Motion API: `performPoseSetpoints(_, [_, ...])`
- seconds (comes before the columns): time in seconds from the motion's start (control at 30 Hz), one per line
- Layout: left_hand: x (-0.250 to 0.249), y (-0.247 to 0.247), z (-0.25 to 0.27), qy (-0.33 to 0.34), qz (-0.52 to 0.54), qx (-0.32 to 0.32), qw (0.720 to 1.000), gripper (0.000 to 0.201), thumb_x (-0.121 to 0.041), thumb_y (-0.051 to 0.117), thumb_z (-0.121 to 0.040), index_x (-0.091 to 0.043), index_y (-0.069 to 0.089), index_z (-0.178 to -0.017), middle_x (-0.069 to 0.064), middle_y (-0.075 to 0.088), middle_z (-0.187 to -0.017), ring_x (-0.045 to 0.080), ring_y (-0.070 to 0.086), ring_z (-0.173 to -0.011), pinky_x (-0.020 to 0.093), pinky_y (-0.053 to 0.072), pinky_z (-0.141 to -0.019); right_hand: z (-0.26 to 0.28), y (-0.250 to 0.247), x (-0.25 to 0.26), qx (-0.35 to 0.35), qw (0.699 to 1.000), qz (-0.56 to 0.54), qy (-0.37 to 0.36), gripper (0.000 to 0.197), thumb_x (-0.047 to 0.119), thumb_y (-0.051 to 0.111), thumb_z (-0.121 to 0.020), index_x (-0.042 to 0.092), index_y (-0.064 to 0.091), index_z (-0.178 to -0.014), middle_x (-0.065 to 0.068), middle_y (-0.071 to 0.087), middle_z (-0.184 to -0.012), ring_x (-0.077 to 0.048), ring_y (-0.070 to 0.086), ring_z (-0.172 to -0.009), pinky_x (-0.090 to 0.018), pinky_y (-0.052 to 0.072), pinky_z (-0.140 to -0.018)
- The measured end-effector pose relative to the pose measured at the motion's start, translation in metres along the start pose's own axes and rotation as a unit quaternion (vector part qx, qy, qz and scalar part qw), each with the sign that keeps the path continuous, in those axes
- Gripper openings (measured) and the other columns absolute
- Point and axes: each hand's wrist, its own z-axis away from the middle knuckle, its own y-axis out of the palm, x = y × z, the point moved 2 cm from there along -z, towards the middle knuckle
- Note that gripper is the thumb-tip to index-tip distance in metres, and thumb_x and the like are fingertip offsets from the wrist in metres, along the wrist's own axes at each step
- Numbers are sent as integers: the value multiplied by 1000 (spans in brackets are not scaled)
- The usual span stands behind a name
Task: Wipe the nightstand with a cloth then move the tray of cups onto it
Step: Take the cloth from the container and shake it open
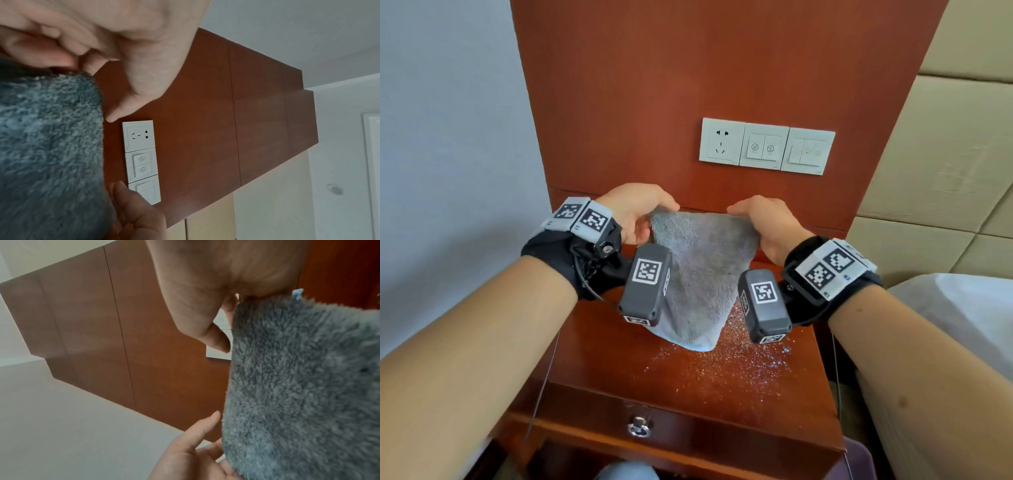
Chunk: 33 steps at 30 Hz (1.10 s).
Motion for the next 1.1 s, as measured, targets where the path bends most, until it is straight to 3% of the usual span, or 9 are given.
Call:
performPoseSetpoints(0.17, [31, 5, -25, -5, 2, -15, 1000, 8, -4, 62, -81, -11, 60, -84, 2, 64, -106, 17, 59, -84, 31, 47, -76, 13, 0, -21, 3, 998, 16, 55, 51, -21, 49, -70, -21, 49, -121, -22, 59, -98, -35, 57, -91, -44, 49, -80])
performPoseSetpoints(0.23, [34, 6, -30, 15, 30, -20, 999, 22, -5, 63, -82, -6, 61, -104, 8, 65, -110, 18, 61, -82, 30, 46, -61, 10, -2, -24, -8, 998, 9, 58, 54, -24, 47, -71, -17, 50, -125, -21, 56, -102, -35, 55, -94, -40, 50, -79])
performPoseSetpoints(0.33, [29, 10, -31, 27, 56, 0, 998, 54, -13, 68, -73, 0, 50, -122, 15, 60, -123, 32, 61, -106, 61, 48, -84, 1, -6, -21, -31, 998, -3, 45, 47, -18, 54, -80, 1, 60, -122, -17, 64, -113, -31, 63, -102, -39, 57, -80])
performPoseSetpoints(0.4, [27, 11, -50, 46, 74, 8, 996, 64, -13, 66, -68, 1, 46, -127, 20, 53, -133, 38, 56, -118, 63, 46, -90, -3, -7, -18, -55, 998, 1, 39, 38, -10, 61, -82, 3, 64, -118, -16, 67, -110, -27, 67, -91, -34, 58, -68])
performPoseSetpoints(0.6, [10, 2, -58, 68, 31, 21, 997, 35, -8, 66, -79, 4, 63, -112, 15, 69, -106, 23, 67, -83, 30, 56, -68, -13, 3, -14, -55, 995, -33, 78, 12, -7, 68, -72, -1, 65, -82, -16, 66, -91, -29, 65, -86, -41, 55, -80])
performPoseSetpoints(0.7, [17, -3, -67, -12, -53, 66, 996, 58, -33, 62, -83, 0, 51, -130, 17, 62, -125, 32, 65, -107, 43, 54, -91, -18, 10, -7, -46, 996, -34, 71, 34, -10, 63, -73, -1, 66, -105, -13, 64, -99, -28, 62, -93, -38, 54, -83])
performPoseSetpoints(0.83, [21, -8, -55, -62, -115, 124, 984, 33, -38, 49, -93, -15, 47, -116, 17, 62, -125, 34, 63, -110, 46, 48, -98, -26, 17, 7, -41, 998, -29, 32, 59, -16, 54, -78, 13, 59, -129, -7, 56, -127, -27, 56, -115, -40, 52, -92])
performPoseSetpoints(0.97, [10, -14, -50, -2, -150, 134, 980, 23, -20, 52, -94, -13, 57, -73, 6, 58, -77, 19, 55, -68, 31, 49, -69, -22, 14, 15, -45, 998, -41, 13, 59, -14, 53, -83, 23, 61, -128, -5, 53, -137, -30, 52, -123, -53, 44, -103])
performPoseSetpoints(1.1, [4, -21, -43, -19, -104, 174, 979, 21, -25, 61, -91, -9, 67, -80, 8, 68, -71, 24, 61, -69, 37, 49, -78, -11, 3, 14, -50, 997, -62, 10, 54, -12, 51, -88, 19, 58, -131, -7, 56, -128, -31, 56, -115, -55, 47, -97])
